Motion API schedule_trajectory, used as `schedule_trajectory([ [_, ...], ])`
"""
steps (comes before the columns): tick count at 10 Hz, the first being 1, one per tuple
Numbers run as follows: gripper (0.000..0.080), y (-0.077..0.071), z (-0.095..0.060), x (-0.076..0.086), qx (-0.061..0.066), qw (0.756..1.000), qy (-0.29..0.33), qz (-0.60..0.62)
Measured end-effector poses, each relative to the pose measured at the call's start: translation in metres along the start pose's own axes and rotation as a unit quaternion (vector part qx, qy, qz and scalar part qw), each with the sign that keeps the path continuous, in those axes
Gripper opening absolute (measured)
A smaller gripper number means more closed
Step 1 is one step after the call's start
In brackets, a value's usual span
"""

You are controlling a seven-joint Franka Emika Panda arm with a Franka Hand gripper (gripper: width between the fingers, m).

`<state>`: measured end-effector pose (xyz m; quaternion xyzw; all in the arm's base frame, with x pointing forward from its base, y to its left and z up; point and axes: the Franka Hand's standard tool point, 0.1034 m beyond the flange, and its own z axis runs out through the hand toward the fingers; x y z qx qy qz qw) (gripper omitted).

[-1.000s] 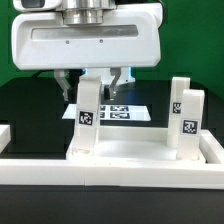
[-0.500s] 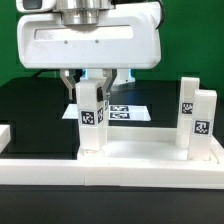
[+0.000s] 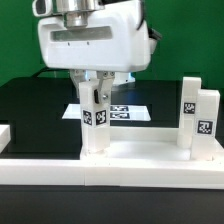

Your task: Assemble desk

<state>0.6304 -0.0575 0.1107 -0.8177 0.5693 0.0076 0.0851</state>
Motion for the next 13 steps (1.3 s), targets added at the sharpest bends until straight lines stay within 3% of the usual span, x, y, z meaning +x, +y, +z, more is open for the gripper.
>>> schedule_trajectory([
  [3,0.0292,-0.0004,0.0038,-0.0022,0.003,0.991,-0.004,0.133],
  [5,0.0292,-0.0003,0.0039,-0.0022,0.002,0.992,-0.003,0.128],
  [6,0.0292,0.0008,0.0037,-0.0034,-0.004,0.996,-0.005,0.091],
  [7,0.0507,0.0036,0.0014,-0.0073,-0.031,0.999,-0.015,-0.001],
  [8,0.0605,0.0016,0.0018,-0.0069,-0.039,0.996,-0.012,-0.083],
  [9,0.0637,0.0040,0.0048,-0.0099,-0.048,0.980,-0.020,-0.192],
  [13,0.0649,0.0051,0.0057,-0.0080,-0.044,0.941,-0.018,-0.336],
])
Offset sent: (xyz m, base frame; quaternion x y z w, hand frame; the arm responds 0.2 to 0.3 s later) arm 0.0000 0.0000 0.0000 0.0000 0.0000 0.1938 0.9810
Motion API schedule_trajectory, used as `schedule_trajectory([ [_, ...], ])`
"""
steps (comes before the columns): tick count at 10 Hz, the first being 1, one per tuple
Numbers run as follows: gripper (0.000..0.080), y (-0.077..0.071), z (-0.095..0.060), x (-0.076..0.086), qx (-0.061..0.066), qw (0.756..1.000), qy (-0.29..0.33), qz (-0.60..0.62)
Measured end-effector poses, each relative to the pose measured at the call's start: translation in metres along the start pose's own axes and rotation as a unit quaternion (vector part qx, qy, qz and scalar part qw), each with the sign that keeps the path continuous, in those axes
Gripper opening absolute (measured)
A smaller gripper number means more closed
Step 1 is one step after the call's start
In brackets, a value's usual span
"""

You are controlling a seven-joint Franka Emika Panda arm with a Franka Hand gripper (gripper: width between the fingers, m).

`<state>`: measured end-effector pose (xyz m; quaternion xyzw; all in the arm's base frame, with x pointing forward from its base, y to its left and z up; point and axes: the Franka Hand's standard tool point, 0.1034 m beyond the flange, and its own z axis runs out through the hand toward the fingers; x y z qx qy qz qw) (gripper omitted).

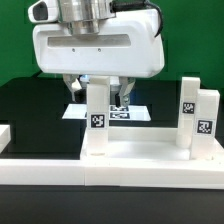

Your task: Assemble desk

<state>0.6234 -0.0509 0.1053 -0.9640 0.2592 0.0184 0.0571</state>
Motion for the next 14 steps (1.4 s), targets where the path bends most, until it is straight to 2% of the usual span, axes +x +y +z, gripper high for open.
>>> schedule_trajectory([
  [1,0.0649,-0.0008,-0.0016,0.0023,-0.024,0.992,0.009,-0.120],
  [2,0.0649,-0.0034,-0.0036,0.0047,-0.031,0.973,0.008,-0.230],
  [4,0.0640,-0.0031,-0.0039,0.0052,-0.031,0.958,0.007,-0.284],
  [5,0.0640,-0.0031,-0.0039,0.0052,-0.031,0.960,0.007,-0.278],
  [6,0.0468,-0.0030,-0.0038,0.0052,-0.031,0.960,0.007,-0.278],
  [7,0.0292,-0.0033,-0.0036,0.0050,-0.030,0.965,0.007,-0.259],
  [11,0.0288,-0.0029,-0.0033,0.0056,-0.027,0.993,0.013,-0.115],
  [12,0.0288,-0.0031,-0.0024,0.0068,-0.019,0.999,0.021,-0.027],
  [13,0.0288,-0.0040,-0.0023,0.0070,-0.018,0.999,0.023,0.044],
  [14,0.0288,-0.0034,-0.0023,0.0082,-0.010,0.995,0.023,0.099],
])
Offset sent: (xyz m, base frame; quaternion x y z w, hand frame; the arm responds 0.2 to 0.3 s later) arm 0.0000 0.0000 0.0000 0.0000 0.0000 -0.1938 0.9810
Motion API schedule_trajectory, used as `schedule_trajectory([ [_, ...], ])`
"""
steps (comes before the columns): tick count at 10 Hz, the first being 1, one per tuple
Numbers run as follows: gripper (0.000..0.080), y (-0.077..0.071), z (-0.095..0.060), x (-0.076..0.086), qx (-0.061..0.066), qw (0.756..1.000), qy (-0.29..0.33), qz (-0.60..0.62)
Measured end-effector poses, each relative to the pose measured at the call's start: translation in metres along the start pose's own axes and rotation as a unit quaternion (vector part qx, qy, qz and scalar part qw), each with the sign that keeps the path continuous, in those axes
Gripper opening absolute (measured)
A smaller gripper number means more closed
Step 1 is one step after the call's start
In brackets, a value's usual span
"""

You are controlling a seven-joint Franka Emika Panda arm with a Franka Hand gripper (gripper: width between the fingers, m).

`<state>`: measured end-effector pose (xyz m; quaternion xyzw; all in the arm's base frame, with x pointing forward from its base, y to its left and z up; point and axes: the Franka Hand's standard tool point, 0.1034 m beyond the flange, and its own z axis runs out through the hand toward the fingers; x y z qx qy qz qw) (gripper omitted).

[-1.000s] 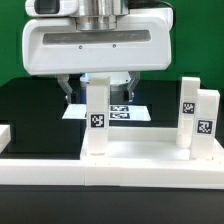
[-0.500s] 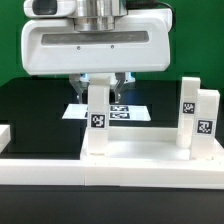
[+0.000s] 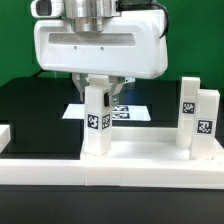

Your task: Assemble desk

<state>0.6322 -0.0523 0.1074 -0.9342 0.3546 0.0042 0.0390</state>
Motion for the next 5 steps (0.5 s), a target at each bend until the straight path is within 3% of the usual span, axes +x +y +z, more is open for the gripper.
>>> schedule_trajectory([
  [1,0.0288,0.0023,-0.0001,0.0021,0.016,0.998,-0.007,0.063],
  [3,0.0289,0.0061,-0.0009,0.0055,0.047,0.970,-0.028,0.237],
  [5,0.0290,0.0040,-0.0004,0.0037,0.046,0.944,-0.035,0.326],
])
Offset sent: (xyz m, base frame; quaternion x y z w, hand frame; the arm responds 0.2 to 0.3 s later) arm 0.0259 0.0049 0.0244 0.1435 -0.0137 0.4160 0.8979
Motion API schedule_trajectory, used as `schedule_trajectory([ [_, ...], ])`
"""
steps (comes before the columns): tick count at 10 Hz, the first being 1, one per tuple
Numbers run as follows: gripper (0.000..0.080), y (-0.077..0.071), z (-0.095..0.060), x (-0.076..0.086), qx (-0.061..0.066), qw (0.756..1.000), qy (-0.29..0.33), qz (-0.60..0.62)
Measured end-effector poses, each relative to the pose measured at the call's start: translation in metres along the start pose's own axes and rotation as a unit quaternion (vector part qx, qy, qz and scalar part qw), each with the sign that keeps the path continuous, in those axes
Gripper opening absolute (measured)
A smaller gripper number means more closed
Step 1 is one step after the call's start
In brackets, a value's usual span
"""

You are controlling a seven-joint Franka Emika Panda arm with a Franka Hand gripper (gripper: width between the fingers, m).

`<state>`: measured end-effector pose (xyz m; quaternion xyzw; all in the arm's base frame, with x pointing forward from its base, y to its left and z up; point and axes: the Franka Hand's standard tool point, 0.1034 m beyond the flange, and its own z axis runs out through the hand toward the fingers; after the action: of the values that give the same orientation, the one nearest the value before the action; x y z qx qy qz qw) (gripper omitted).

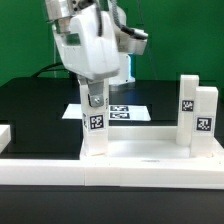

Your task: Assemble desk

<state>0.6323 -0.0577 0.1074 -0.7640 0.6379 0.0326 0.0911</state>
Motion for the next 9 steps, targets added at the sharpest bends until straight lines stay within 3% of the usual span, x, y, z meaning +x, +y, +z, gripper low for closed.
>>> schedule_trajectory([
  [3,0.0290,-0.001,0.002,-0.004,-0.002,1.000,0.001,0.030],
  [4,0.0487,-0.001,0.002,-0.003,-0.007,1.000,0.004,-0.018],
  [5,0.0609,-0.003,0.002,-0.002,-0.019,0.991,0.011,-0.133],
  [7,0.0637,-0.004,0.005,-0.013,-0.027,0.965,0.015,-0.261],
  [9,0.0646,-0.003,0.004,-0.009,-0.028,0.948,0.014,-0.316],
])
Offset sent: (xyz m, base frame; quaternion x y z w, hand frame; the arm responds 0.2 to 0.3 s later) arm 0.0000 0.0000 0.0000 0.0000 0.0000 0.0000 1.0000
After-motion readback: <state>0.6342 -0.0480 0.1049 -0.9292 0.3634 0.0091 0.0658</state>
